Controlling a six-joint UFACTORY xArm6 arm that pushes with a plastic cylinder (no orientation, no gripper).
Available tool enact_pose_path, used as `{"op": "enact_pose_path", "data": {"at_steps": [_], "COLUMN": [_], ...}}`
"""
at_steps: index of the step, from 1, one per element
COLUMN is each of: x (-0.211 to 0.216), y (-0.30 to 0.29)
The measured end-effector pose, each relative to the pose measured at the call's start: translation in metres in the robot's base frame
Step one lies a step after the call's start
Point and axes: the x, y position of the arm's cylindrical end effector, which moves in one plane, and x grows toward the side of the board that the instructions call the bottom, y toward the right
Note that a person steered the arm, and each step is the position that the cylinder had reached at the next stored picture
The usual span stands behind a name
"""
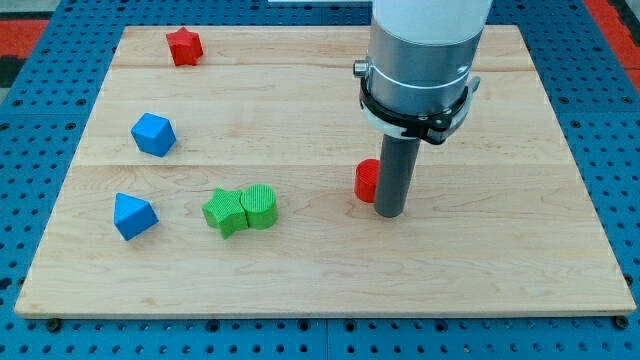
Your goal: Move the red circle to the top left of the board
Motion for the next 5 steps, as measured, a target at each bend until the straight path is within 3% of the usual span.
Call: {"op": "enact_pose_path", "data": {"at_steps": [2, 3, 4, 5], "x": [-0.002, -0.032, -0.032, -0.033], "y": [0.012, -0.046, -0.109, -0.104]}}
